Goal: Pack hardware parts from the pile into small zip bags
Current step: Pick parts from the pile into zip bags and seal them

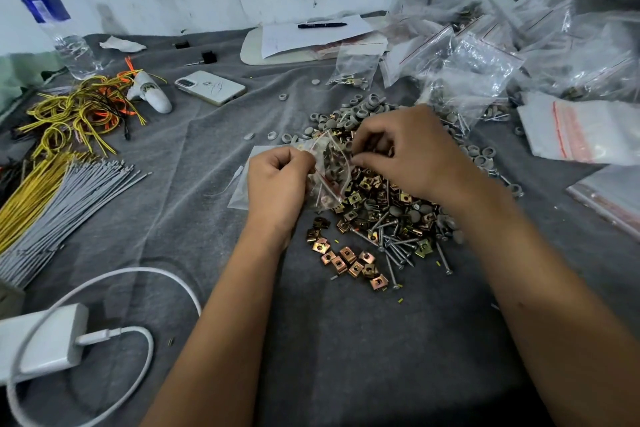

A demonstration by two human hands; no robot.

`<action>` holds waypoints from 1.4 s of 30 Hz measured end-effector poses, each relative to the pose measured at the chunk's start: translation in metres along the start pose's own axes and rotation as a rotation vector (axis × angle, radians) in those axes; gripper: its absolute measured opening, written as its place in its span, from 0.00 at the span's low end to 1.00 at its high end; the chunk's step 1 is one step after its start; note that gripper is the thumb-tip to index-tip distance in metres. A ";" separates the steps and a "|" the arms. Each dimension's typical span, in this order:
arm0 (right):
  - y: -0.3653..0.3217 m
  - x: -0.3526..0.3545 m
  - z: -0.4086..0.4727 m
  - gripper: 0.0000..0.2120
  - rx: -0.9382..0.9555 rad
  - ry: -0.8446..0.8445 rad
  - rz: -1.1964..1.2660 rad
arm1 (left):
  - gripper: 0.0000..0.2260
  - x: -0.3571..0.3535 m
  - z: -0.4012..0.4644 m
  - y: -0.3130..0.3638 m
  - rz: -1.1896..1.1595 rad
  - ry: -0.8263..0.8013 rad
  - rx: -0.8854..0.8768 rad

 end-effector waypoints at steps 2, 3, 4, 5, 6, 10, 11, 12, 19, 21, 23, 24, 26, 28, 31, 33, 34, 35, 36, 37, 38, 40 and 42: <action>0.006 0.010 -0.001 0.07 -0.030 -0.132 -0.037 | 0.08 -0.001 0.001 -0.001 0.012 -0.013 -0.007; 0.009 0.012 -0.002 0.07 -0.044 -0.235 -0.056 | 0.09 -0.001 0.001 -0.002 0.021 -0.018 -0.015; 0.011 0.013 -0.005 0.07 -0.069 -0.344 -0.070 | 0.11 -0.002 0.002 -0.003 0.028 -0.022 -0.024; 0.013 0.013 -0.009 0.07 -0.102 -0.441 -0.081 | 0.14 -0.002 0.002 -0.004 0.031 -0.025 -0.030; 0.015 0.012 -0.012 0.08 -0.134 -0.517 -0.096 | 0.16 -0.003 0.003 -0.004 0.031 -0.031 -0.033; 0.014 0.004 -0.017 0.11 -0.176 -0.618 -0.207 | 0.18 -0.006 0.002 -0.006 0.049 -0.050 -0.057; 0.013 0.002 -0.017 0.12 -0.181 -0.620 -0.230 | 0.18 -0.006 0.002 -0.006 0.050 -0.051 -0.062; 0.012 0.001 -0.016 0.12 -0.183 -0.622 -0.254 | 0.18 -0.006 0.002 -0.006 0.049 -0.051 -0.065; 0.010 -0.002 -0.017 0.06 -0.222 -0.603 -0.320 | 0.18 -0.006 0.002 -0.006 0.051 -0.057 -0.070; 0.010 -0.002 -0.016 0.07 -0.212 -0.583 -0.316 | 0.18 -0.005 0.001 -0.005 0.057 -0.058 -0.076; 0.011 0.001 -0.016 0.08 -0.199 -0.550 -0.295 | 0.18 -0.005 0.001 -0.005 0.060 -0.066 -0.076; 0.010 0.003 -0.015 0.08 -0.184 -0.520 -0.266 | 0.18 -0.005 0.000 -0.004 0.060 -0.066 -0.074; 0.006 0.008 -0.011 0.07 -0.142 -0.404 -0.182 | 0.17 -0.006 0.001 -0.004 0.065 -0.061 -0.074; -0.002 0.009 -0.005 0.07 -0.094 -0.244 -0.057 | 0.16 -0.006 0.000 -0.002 0.069 -0.066 -0.082; -0.019 -0.002 0.003 0.06 0.008 -0.129 0.016 | 0.15 -0.007 -0.003 0.003 0.048 -0.092 -0.116; -0.025 -0.014 0.006 0.04 0.066 -0.155 -0.040 | 0.12 -0.007 -0.006 0.007 0.030 -0.103 -0.141; -0.025 -0.021 0.007 0.05 0.090 -0.176 -0.075 | 0.11 -0.007 -0.007 0.009 0.019 -0.105 -0.151; -0.025 -0.026 0.006 0.07 0.108 -0.191 -0.097 | 0.10 -0.007 -0.007 0.010 0.007 -0.103 -0.158; -0.024 -0.030 0.005 0.08 0.117 -0.194 -0.101 | 0.10 -0.007 -0.008 0.011 -0.002 -0.096 -0.162; -0.023 -0.032 0.004 0.09 0.117 -0.187 -0.091 | 0.10 -0.006 -0.007 0.011 -0.008 -0.086 -0.165; -0.022 -0.033 0.003 0.09 0.112 -0.174 -0.075 | 0.10 -0.005 -0.007 0.012 -0.010 -0.077 -0.168; -0.020 -0.031 0.004 0.10 0.096 -0.167 -0.033 | 0.11 -0.005 -0.006 0.012 -0.014 -0.061 -0.168; -0.019 -0.028 0.004 0.12 0.090 -0.203 -0.006 | 0.13 -0.004 -0.005 0.010 -0.017 -0.051 -0.156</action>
Point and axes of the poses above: each hand's wrist, its own z-axis towards the middle knuckle, its own x-axis out of the back of the hand, y = z × x, the point moved 5 cm from there along z, towards the middle knuckle, and after that the axes turned 4 degrees about y, right-handed, at the moved point
